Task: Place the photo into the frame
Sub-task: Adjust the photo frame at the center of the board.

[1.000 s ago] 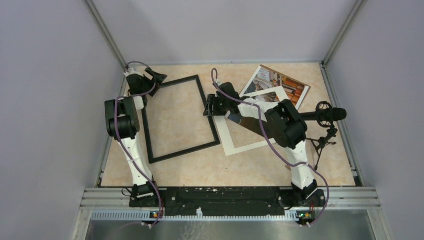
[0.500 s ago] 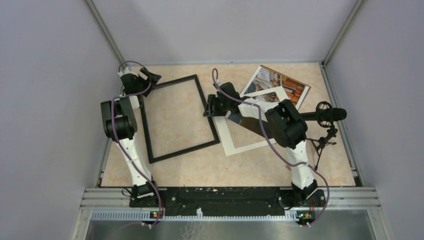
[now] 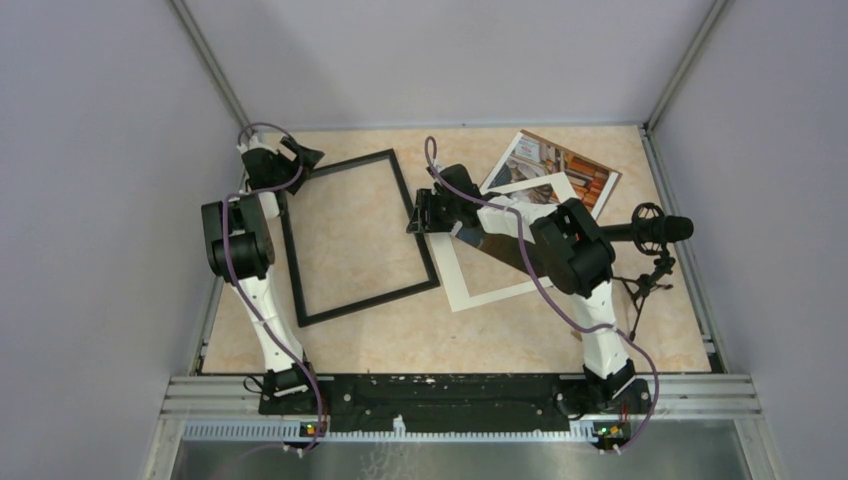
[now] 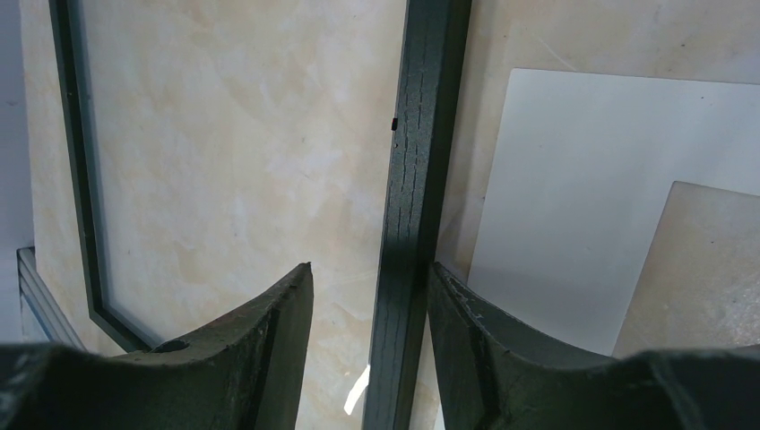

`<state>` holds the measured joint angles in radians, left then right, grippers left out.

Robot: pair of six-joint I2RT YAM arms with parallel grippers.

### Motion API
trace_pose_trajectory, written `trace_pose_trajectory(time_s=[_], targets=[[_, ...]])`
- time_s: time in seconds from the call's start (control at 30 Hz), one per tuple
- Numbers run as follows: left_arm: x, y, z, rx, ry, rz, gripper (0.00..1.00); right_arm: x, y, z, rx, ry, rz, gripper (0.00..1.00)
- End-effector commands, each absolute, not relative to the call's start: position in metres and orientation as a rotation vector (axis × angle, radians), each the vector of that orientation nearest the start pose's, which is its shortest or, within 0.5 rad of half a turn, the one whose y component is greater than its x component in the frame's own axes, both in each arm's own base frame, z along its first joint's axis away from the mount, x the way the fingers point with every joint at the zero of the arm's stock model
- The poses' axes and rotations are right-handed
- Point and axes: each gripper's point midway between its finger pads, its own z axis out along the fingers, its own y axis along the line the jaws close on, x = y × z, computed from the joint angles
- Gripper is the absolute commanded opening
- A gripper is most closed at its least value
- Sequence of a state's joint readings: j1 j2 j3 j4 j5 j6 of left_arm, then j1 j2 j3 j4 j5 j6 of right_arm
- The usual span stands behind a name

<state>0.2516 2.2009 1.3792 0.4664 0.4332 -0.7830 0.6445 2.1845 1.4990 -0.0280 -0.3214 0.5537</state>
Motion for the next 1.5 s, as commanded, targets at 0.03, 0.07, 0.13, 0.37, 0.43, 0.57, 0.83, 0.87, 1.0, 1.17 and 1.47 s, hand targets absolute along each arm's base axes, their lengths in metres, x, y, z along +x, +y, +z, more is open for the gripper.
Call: trace_pose_trajectory(time_s=[0.03,0.07,0.13,0.37,0.43,0.57,0.83,0.87,1.0,1.17,1.47], targets=[[0.598,0.041,0.110,-0.628,1.839,-0.786,0.98,0.395,0.397,0.040,-0.298,2.424,0.997,0.49],[0.601,0.043,0.114,-0.619,1.838,-0.773,0.98,0.395,0.397,0.040,-0.296,2.423,0.997,0.49],[0.606,0.044,0.121,-0.590,1.843,-0.751,0.98,0.398,0.400,0.043,-0.303,2.398,1.010,0.49],[0.619,0.046,0.115,-0.559,1.932,-0.622,0.98,0.397,0.402,0.042,-0.304,2.403,1.026,0.48],[0.621,0.047,0.106,-0.589,1.973,-0.588,0.98,0.397,0.401,0.043,-0.303,2.401,1.026,0.48],[0.624,0.048,0.089,-0.642,2.044,-0.516,0.99,0.397,0.401,0.043,-0.304,2.401,1.027,0.48],[0.619,0.043,0.066,-0.684,2.140,-0.453,0.98,0.397,0.401,0.043,-0.303,2.401,1.038,0.48],[0.617,0.042,0.065,-0.689,2.149,-0.456,0.98,0.397,0.401,0.044,-0.301,2.400,1.039,0.48],[0.609,0.035,0.056,-0.705,2.192,-0.457,0.98,0.397,0.401,0.043,-0.300,2.400,1.043,0.48],[0.604,0.022,0.062,-0.633,2.200,-0.511,0.98,0.397,0.401,0.044,-0.300,2.398,1.050,0.48],[0.609,0.021,0.102,-0.494,2.112,-0.502,0.98,0.396,0.401,0.042,-0.299,2.403,1.056,0.48]])
